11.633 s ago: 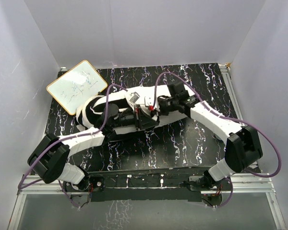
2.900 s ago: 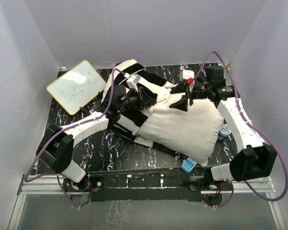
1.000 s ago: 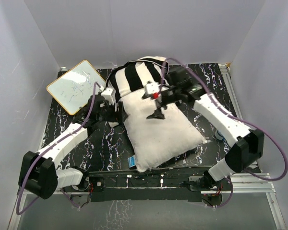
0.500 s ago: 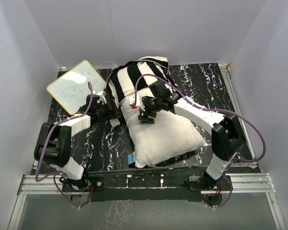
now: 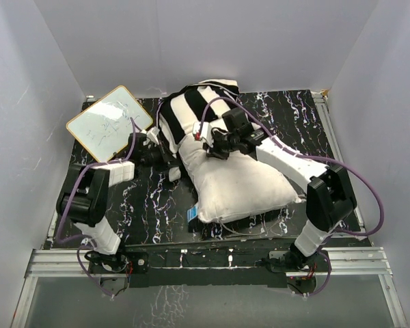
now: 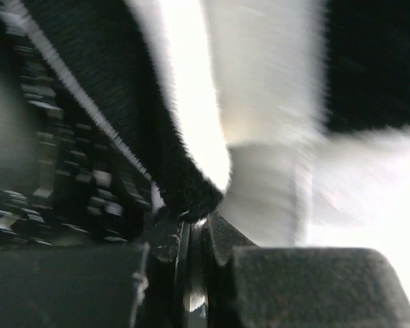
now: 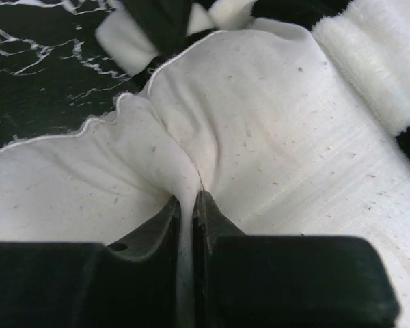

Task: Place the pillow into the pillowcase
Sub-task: Stuff the pillow into the pillowcase.

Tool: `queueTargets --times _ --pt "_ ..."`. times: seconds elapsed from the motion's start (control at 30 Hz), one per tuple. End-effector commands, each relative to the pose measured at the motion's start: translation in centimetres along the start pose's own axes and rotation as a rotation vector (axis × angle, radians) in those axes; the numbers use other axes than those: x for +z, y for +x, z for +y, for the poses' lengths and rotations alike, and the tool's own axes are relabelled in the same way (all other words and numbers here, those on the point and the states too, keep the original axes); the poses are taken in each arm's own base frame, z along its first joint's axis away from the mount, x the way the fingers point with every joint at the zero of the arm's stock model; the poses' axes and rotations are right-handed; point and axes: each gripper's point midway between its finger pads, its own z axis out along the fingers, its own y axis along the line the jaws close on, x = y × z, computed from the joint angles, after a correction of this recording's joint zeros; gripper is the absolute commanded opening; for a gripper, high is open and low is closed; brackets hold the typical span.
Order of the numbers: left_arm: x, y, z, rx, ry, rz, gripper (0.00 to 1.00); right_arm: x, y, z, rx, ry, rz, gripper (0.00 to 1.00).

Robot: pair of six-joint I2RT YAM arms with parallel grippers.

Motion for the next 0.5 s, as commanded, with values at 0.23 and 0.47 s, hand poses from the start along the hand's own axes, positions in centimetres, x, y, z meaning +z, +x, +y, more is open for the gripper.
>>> queueTargets --times 0.23,0.47 --pt "-11.3 7.4 -20.4 0.134 0.531 0.157 0.00 -0.7 -2.3 -17.0 0.102 0.586 0.050 0.08" --pt "-11.0 13.6 -14.2 0.027 0.420 0.255 0.00 3.4 3.1 -7.5 0.117 0.237 0.023 0.08"
